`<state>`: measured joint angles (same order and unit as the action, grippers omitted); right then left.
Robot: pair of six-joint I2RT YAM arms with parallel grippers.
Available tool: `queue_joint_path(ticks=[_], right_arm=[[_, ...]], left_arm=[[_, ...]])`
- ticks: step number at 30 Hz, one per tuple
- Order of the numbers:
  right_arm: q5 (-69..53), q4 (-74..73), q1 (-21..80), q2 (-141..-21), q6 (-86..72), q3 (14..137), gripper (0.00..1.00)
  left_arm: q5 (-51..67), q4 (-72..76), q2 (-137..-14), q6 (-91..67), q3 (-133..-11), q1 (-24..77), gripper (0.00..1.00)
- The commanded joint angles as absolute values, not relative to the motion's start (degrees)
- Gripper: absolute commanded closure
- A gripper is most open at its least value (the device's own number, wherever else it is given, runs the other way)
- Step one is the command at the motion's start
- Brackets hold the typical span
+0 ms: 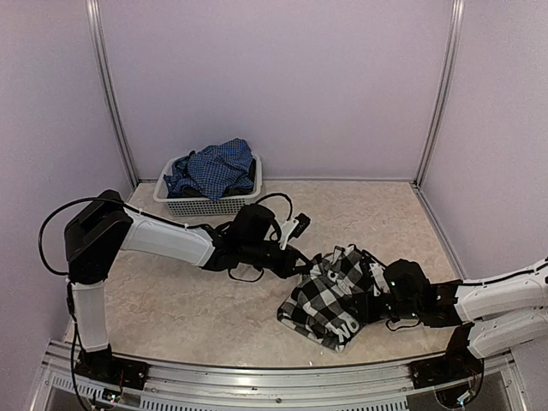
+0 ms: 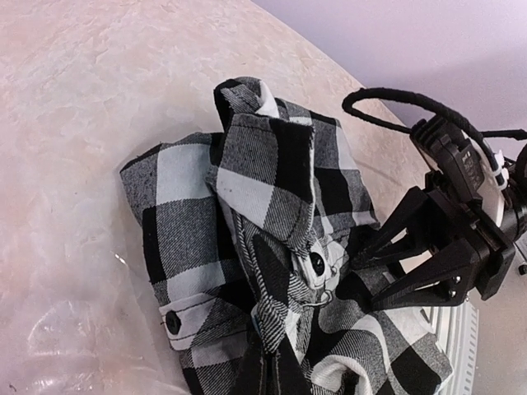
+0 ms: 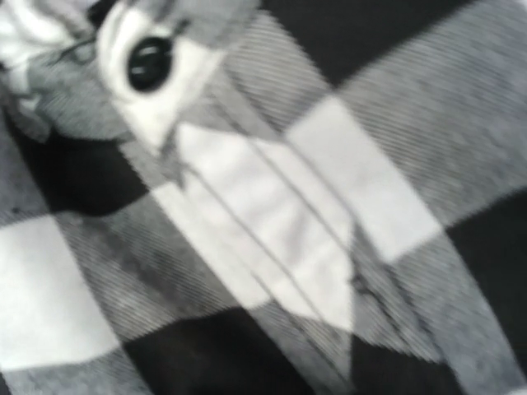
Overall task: Fold and stack the long sleeve shirts
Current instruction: Adjust the square-folded shirt at the center of the board.
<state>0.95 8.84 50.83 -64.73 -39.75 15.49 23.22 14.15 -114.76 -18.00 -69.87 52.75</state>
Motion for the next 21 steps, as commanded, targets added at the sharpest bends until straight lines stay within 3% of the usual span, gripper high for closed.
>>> queue_joint_path(ticks=[1, 10, 21], right_arm=[[2.4, 4.9, 51.2, -66.2, -39.9, 16.3, 0.61], [2.0, 4.4, 51.1, -68.2, -39.8, 17.6, 0.61], [3.1, 2.4, 51.1, -66.5, -40.3, 18.1, 0.61]], left_arm=[[22.6, 17.0, -110.1, -17.5, -65.7, 52.2, 1.0], [30.5, 16.3, -109.2, -10.5, -65.4, 57.0, 1.0], [26.0, 8.9, -114.7, -5.4, -69.5, 62.2, 1.0]])
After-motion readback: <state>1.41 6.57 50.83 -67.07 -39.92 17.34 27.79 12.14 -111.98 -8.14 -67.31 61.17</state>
